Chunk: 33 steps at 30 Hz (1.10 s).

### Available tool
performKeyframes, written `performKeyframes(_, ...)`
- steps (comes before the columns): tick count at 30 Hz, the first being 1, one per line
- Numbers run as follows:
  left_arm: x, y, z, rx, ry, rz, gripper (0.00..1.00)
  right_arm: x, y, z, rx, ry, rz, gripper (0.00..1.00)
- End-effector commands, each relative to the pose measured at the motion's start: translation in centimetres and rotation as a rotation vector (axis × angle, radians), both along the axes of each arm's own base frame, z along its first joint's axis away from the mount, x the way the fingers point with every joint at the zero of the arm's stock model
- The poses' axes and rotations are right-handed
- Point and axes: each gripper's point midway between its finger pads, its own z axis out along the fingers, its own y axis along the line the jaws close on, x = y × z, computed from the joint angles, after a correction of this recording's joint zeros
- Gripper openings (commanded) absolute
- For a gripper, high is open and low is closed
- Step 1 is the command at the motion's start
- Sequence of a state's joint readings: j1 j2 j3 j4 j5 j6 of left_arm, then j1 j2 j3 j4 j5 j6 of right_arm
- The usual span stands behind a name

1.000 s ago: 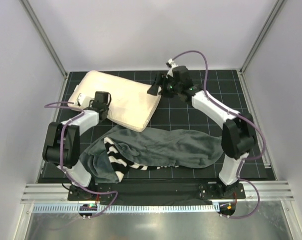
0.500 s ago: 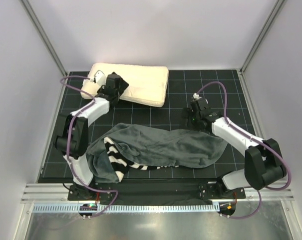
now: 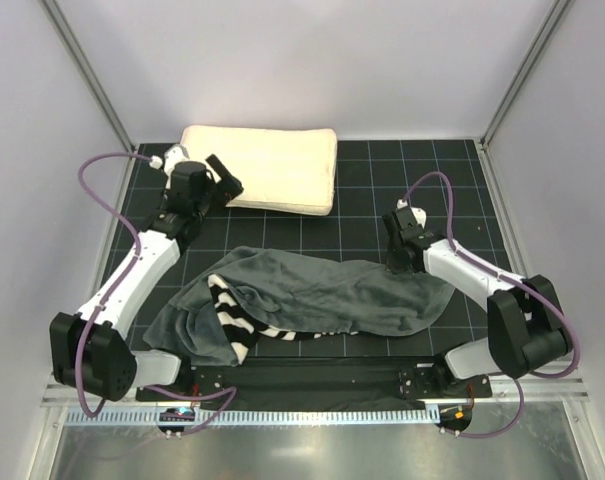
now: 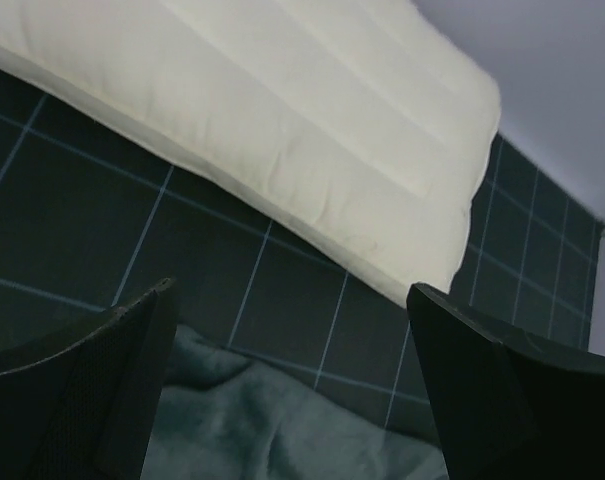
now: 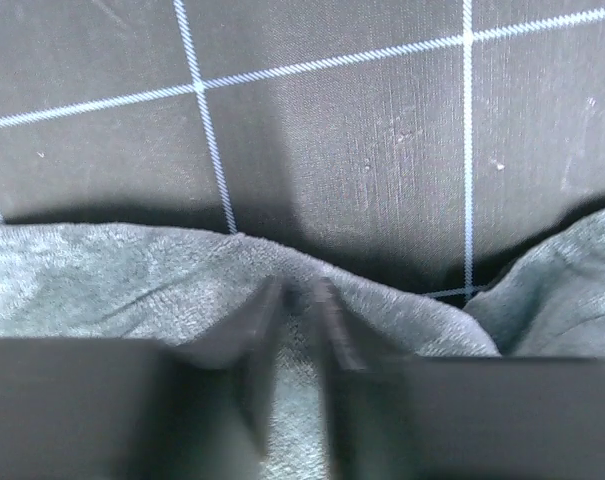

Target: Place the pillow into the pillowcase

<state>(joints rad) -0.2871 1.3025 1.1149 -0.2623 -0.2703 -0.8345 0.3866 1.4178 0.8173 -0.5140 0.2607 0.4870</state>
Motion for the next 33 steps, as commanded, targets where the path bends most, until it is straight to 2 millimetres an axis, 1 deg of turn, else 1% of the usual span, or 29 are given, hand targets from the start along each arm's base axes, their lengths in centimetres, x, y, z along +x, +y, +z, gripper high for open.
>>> performKeyframes(1,-3.7,-1.7,-5.4,0.062,0.209,-0.173,1.0,0.7,0.5,2.4,0.034,-0.076,0.016,0.13)
performKeyframes(2,-4.2,-2.1,-6.1,0.062,0.235,-0.198,1.0,0.8,0.4,3.4,0.038,-0.101,0.02,0.04)
performKeyframes(4,-4.9,-2.7,-7.6,0.073,0.276,-0.243,1.0,1.7,0.0,5.3,0.042,-0.151,0.001,0.04)
performKeyframes(5,-5.1,-3.0,-8.2,0.078,0.292,-0.263,1.0,2.3,-0.1,6.9,0.049,-0.186,-0.003,0.04)
performKeyframes(6,-5.4,-3.5,-8.6,0.084,0.311,-0.288,1.0,2.8,-0.8,7.7,0.055,-0.201,-0.028,0.04)
performKeyframes(7,-5.5,-3.7,-9.2,0.1,0.332,-0.312,1.0,3.1,-1.0,8.4,0.066,-0.211,-0.035,0.04)
performKeyframes(8,-5.8,-4.0,-10.4,0.114,0.374,-0.334,1.0,3.7,-1.1,9.8,0.083,-0.241,-0.031,0.04)
performKeyframes(9,-5.9,-4.5,-10.8,0.116,0.394,-0.363,1.0,3.9,-1.1,10.3,0.097,-0.251,-0.027,0.05)
performKeyframes(10,-6.2,-5.0,-11.3,0.129,0.415,-0.387,1.0,4.0,-0.6,10.8,0.131,-0.253,-0.002,0.1)
performKeyframes(11,-6.8,-5.1,-12.9,0.157,0.478,-0.41,1.0,3.9,-0.3,11.2,0.143,-0.258,0.019,0.2)
performKeyframes(12,-6.9,-5.5,-13.2,0.169,0.492,-0.424,1.0,3.9,0.2,11.4,0.161,-0.262,0.052,0.36)
performKeyframes(13,-7.3,-6.2,-13.6,0.184,0.505,-0.451,1.0,3.8,1.3,11.5,0.204,-0.27,0.096,0.59)
performKeyframes(14,-7.5,-6.6,-14.6,0.193,0.533,-0.461,1.0,3.4,1.5,10.8,0.215,-0.255,0.11,0.67)
performKeyframes(15,-7.7,-6.9,-15.1,0.198,0.544,-0.471,1.0,3.2,1.7,10.8,0.224,-0.263,0.121,0.69)
performKeyframes(16,-8.2,-7.9,-15.6,0.205,0.556,-0.503,1.0,3.2,1.9,10.7,0.235,-0.268,0.129,0.7)
performKeyframes(17,-8.4,-8.3,-16.2,0.214,0.572,-0.52,0.98,2.7,1.8,10.1,0.236,-0.255,0.13,0.71)
performKeyframes(18,-8.7,-8.6,-17.3,0.225,0.605,-0.533,0.96,2.6,1.8,9.9,0.237,-0.256,0.13,0.71)
performKeyframes(19,-9.0,-9.4,-17.6,0.232,0.61,-0.557,0.94,2.5,1.8,9.8,0.238,-0.257,0.13,0.72)
performKeyframes(20,-9.3,-9.7,-18.1,0.246,0.621,-0.576,0.86,2.2,1.7,9.3,0.234,-0.247,0.13,0.71)
performKeyframes(22,-10.1,-10.8,-19.0,0.234,0.651,-0.626,0.75,1.8,1.6,9.1,0.234,-0.243,0.128,0.71)
performKeyframes(23,-10.5,-11.4,-19.2,0.24,0.653,-0.645,0.64,1.6,1.5,8.8,0.232,-0.238,0.127,0.71)
performKeyframes(25,-10.6,-11.8,-20.0,0.241,0.667,-0.663,0.53,1.5,1.5,9.0,0.238,-0.251,0.132,0.71)
performKeyframes(26,-10.6,-12.3,-20.1,0.231,0.669,-0.68,0.38,1.3,1.5,8.7,0.239,-0.246,0.126,0.72)
performKeyframes(27,-10.6,-12.5,-20.9,0.235,0.687,-0.692,0.3,1.4,1.4,8.8,0.239,-0.256,0.127,0.72)
performKeyframes(28,-10.3,-12.6,-21.0,0.234,0.683,-0.692,0.21,1.1,2.1,8.7,0.27,-0.246,0.149,0.71)
performKeyframes(29,-9.7,-12.5,-21.0,0.25,0.672,-0.679,0.01,0.9,2.5,8.9,0.293,-0.247,0.167,0.72)
performKeyframes(30,-9.5,-12.4,-21.1,0.263,0.672,-0.674,0.0,1.0,2.9,9.0,0.309,-0.253,0.181,0.72)
performKeyframes(32,-8.8,-12.3,-20.2,0.277,0.627,-0.652,0.0,0.7,3.4,8.7,0.326,-0.249,0.215,0.72)
performKeyframes(33,-8.9,-11.9,-20.1,0.297,0.614,-0.634,0.0,0.6,4.0,8.9,0.352,-0.256,0.245,0.75)
